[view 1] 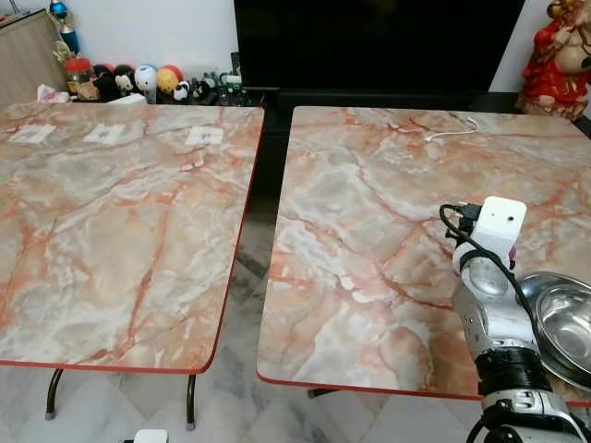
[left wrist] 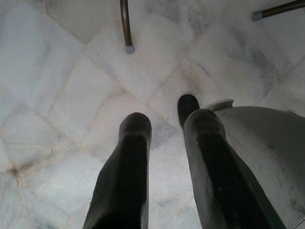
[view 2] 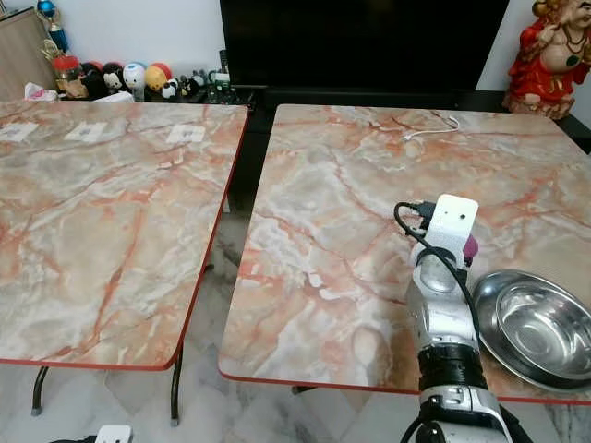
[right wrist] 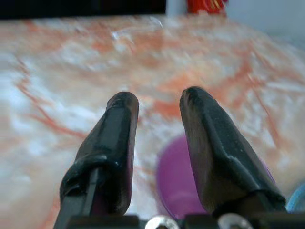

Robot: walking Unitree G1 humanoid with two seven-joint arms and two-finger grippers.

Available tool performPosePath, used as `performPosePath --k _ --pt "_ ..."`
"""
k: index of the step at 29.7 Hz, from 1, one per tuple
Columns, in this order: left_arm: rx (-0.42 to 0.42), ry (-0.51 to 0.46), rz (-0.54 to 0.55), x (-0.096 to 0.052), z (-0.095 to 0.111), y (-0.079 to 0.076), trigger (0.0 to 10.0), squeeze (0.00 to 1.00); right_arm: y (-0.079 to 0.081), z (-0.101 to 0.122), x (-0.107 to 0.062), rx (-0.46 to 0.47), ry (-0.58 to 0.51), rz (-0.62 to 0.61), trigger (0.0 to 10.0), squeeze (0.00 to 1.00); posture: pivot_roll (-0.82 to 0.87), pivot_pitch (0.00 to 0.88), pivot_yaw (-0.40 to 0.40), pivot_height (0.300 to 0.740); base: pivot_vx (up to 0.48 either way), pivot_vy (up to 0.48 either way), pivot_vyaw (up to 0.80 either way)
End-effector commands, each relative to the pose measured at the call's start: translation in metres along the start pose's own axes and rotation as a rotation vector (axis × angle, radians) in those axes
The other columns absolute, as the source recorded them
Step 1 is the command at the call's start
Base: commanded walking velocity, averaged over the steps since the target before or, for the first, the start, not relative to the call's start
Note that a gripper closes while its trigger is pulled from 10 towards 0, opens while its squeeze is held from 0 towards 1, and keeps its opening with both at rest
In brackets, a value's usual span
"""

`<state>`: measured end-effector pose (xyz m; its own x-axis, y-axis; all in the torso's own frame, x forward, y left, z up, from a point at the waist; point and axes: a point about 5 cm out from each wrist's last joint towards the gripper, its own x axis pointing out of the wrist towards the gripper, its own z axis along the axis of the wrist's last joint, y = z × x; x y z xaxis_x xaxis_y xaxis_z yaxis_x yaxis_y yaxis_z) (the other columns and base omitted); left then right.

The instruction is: Setting the table

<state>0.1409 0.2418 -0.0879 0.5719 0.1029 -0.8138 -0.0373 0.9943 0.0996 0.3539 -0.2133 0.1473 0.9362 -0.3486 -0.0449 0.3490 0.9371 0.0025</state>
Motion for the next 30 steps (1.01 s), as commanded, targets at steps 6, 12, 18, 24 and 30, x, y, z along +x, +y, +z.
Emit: performPosePath --k 6,12,18,24,30 --pt "0.008 0.011 0.011 -0.001 -0.002 0.003 10.0 0.00 0.014 0.008 -0.012 0.022 -0.103 0.122 10.0 0.00 -0.03 0.005 -0.008 0.740 0.000 0.000 0.00" --pt "0.011 0.002 0.010 -0.001 -0.001 0.003 10.0 0.00 0.035 -0.002 -0.024 -0.028 -0.126 0.238 10.0 0.00 -0.03 0.003 0.007 0.740 0.000 0.000 0.11" --pt "0.017 0.002 0.018 -0.001 0.000 0.006 10.0 0.00 0.056 -0.010 -0.034 -0.017 -0.111 0.337 10.0 0.00 -0.04 0.000 0.012 0.740 0.000 0.000 0.77" --pt "0.020 0.005 0.018 -0.001 -0.001 0.006 10.0 0.00 0.082 -0.013 -0.046 0.001 -0.112 0.435 10.0 0.00 -0.03 0.000 0.014 0.740 0.000 0.000 0.80" --pt "0.011 0.002 0.029 -0.001 -0.001 0.007 10.0 0.00 0.093 -0.020 -0.053 0.012 -0.083 0.463 10.0 0.00 -0.03 0.000 0.013 0.740 0.000 0.000 0.80"
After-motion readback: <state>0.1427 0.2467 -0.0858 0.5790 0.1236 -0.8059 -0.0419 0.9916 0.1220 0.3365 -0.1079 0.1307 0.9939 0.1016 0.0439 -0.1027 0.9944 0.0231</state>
